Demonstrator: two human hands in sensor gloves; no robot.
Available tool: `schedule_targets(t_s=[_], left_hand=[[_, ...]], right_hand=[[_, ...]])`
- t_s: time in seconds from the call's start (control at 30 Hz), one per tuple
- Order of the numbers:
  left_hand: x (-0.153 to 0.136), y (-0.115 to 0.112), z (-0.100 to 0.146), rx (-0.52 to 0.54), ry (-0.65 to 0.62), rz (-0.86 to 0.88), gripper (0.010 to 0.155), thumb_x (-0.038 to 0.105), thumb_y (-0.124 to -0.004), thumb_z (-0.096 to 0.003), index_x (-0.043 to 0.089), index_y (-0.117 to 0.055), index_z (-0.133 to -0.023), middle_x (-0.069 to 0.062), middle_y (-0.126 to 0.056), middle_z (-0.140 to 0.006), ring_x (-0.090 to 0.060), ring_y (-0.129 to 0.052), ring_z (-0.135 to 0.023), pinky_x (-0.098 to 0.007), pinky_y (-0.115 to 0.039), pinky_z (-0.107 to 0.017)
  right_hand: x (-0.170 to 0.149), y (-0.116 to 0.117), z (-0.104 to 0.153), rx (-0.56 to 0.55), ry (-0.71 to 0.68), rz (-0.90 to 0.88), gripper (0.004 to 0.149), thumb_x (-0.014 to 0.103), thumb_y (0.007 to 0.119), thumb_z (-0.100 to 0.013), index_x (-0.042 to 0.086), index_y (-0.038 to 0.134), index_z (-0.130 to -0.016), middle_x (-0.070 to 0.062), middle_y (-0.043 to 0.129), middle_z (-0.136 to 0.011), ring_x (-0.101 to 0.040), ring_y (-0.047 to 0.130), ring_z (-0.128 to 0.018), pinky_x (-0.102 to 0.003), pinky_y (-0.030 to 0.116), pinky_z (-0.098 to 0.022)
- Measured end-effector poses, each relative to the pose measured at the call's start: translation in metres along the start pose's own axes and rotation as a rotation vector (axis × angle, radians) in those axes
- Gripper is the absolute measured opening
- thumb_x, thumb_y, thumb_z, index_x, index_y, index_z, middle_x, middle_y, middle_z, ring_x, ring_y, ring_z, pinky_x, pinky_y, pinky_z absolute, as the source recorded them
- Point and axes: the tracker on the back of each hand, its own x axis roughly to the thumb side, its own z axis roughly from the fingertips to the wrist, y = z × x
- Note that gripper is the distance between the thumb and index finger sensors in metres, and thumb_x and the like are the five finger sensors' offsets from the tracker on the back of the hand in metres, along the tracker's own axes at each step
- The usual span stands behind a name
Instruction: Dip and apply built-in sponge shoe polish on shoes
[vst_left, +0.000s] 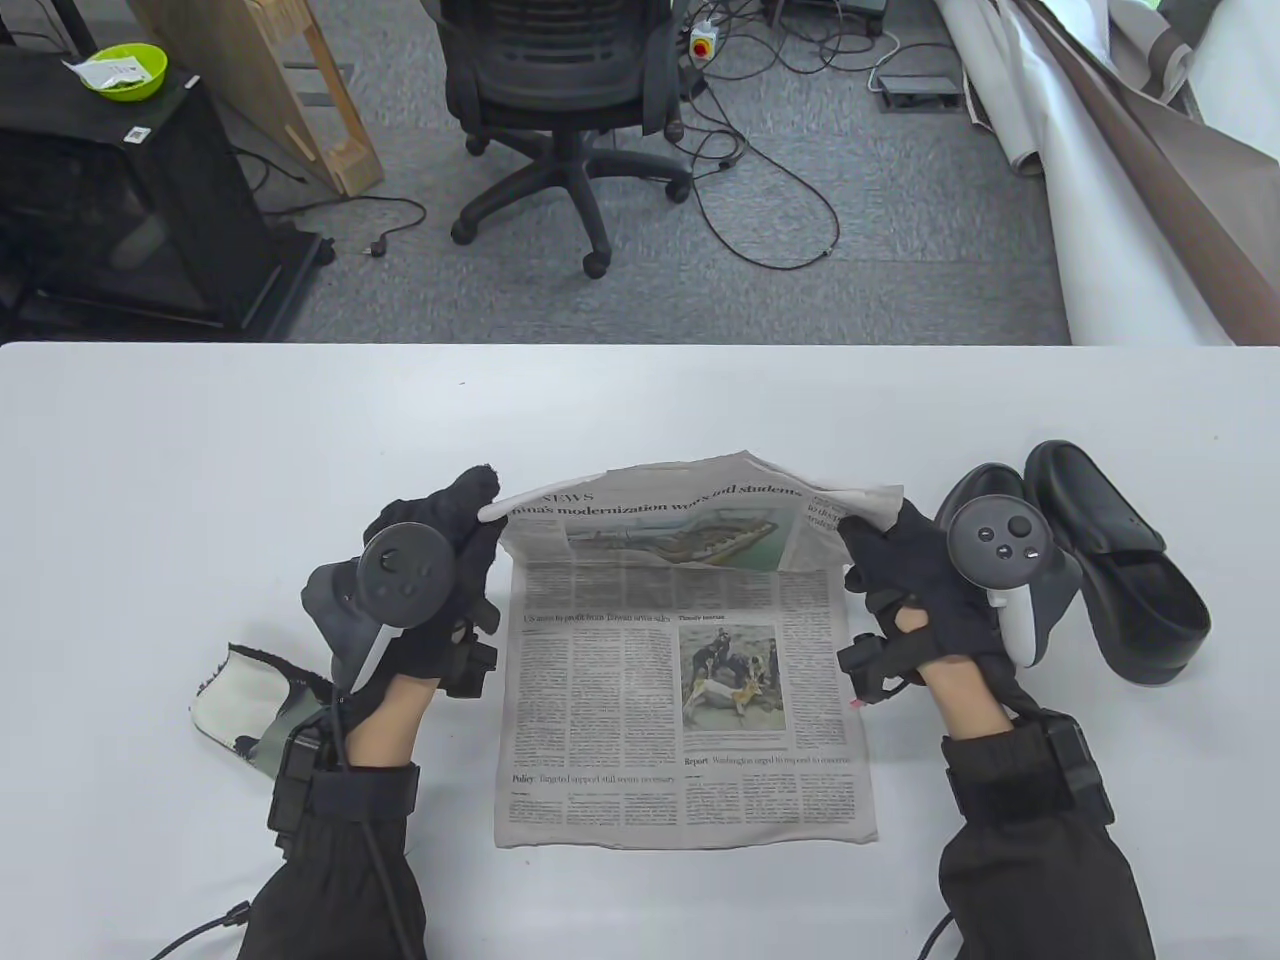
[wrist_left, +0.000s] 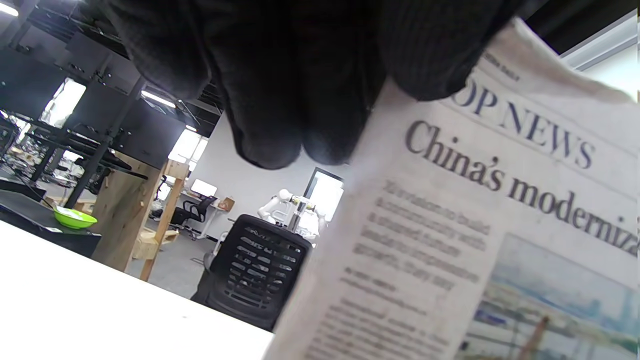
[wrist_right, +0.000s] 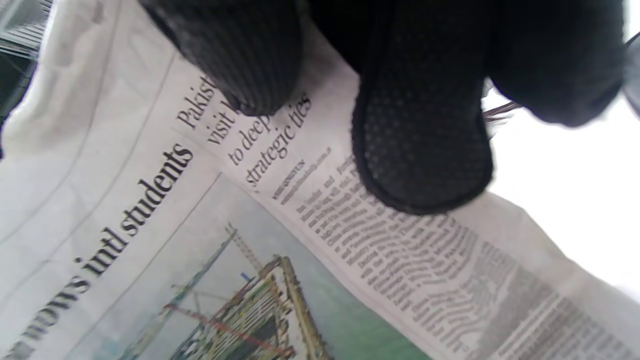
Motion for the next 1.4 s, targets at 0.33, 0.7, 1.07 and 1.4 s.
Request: schedule_targets(t_s=[0.33, 0.7, 1.07, 1.4], left_hand=[[-0.032, 0.006, 0.015, -0.011, 0.013, -0.004, 0.062, 0.048, -0.08, -0.0462, 0.03, -0.061, -0.102, -0.002, -0.086, -0.1, -0.028, -0.093, -0.088, -0.057, -0.066, -0.075], [-0.033, -0.004, 0.03, -0.064, -0.049, -0.013, 0.063, 0.05, -0.079, -0.0466, 0.029, -0.06, -0.103, -0.003, -0.083, -0.102, -0.029, -0.091, -0.09, -0.059, -0.065, -0.075], [-0.029, -0.007, 0.035, -0.073, -0.075, -0.053, 0.063, 0.05, -0.078, -0.0468, 0.028, -0.06, -0.103, -0.004, -0.083, -0.102, -0.03, -0.09, -0.09, -0.059, -0.065, -0.075], [-0.032, -0.007, 0.042, -0.05, -0.13, -0.268, 0.072, 0.06, -0.079, -0.0427, 0.029, -0.06, -0.104, -0.006, -0.075, -0.109, -0.036, -0.081, -0.098, -0.064, -0.058, -0.077]], right_hand=[[0.009, 0.01, -0.027, -0.004, 0.068, -0.004, 0.048, 0.044, 0.079, -0.042, 0.023, 0.08, -0.086, -0.003, 0.094, -0.075, -0.019, 0.107, -0.047, -0.042, 0.087, -0.043], [-0.001, 0.028, -0.045, 0.006, 0.114, -0.025, 0.079, 0.052, 0.075, -0.042, 0.023, 0.039, -0.107, -0.007, 0.054, -0.107, -0.027, 0.089, -0.084, -0.046, 0.077, -0.063], [-0.015, 0.021, -0.034, -0.063, 0.115, -0.072, 0.08, 0.05, 0.074, -0.042, 0.017, 0.041, -0.107, -0.013, 0.056, -0.104, -0.028, 0.095, -0.071, -0.048, 0.078, -0.056], [-0.001, -0.026, 0.006, -0.239, -0.003, 0.254, 0.078, 0.055, 0.075, -0.041, 0.016, 0.053, -0.104, -0.015, 0.066, -0.099, -0.033, 0.095, -0.069, -0.052, 0.078, -0.054]])
